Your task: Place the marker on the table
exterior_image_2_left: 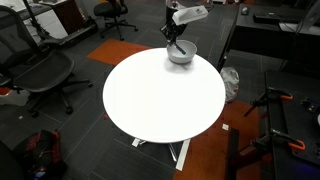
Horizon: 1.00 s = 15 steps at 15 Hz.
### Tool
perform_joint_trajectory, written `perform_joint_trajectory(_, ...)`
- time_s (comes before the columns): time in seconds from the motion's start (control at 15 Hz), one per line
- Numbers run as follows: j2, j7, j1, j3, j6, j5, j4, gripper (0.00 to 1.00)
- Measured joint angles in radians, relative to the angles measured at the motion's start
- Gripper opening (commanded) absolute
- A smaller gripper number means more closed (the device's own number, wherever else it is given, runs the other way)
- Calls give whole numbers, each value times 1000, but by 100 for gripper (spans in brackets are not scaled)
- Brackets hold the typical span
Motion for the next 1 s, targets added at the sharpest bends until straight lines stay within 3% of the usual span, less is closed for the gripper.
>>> perform_joint_trajectory(0.47, -12, 308, 126, -25, 26, -35, -68, 5)
perform_joint_trajectory(1.0, 27, 346, 142, -9, 111, -29, -88, 5)
